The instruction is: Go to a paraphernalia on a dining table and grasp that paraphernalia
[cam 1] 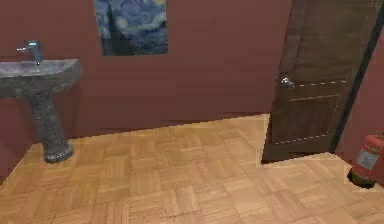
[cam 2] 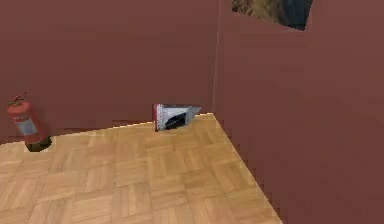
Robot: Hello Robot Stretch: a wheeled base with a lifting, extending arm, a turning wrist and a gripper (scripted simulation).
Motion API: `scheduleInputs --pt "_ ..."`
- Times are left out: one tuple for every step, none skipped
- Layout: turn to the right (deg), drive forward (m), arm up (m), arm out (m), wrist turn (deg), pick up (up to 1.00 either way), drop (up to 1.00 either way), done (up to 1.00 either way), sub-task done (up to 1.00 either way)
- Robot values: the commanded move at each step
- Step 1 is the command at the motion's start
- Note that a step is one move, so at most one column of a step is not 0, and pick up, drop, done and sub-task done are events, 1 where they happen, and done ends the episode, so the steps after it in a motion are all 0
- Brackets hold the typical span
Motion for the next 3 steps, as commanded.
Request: scheduleInputs --pt "6.0 0.00 0.00 0.00 0.0 0.00 0.00 0.00 0.00" --pt "0.0 1.00 0.00 0.00 0.0 0.00 0.00 0.00 0.00" --pt "3.0 0.00 0.00 0.00 0.0 0.00 0.00 0.00 0.00"
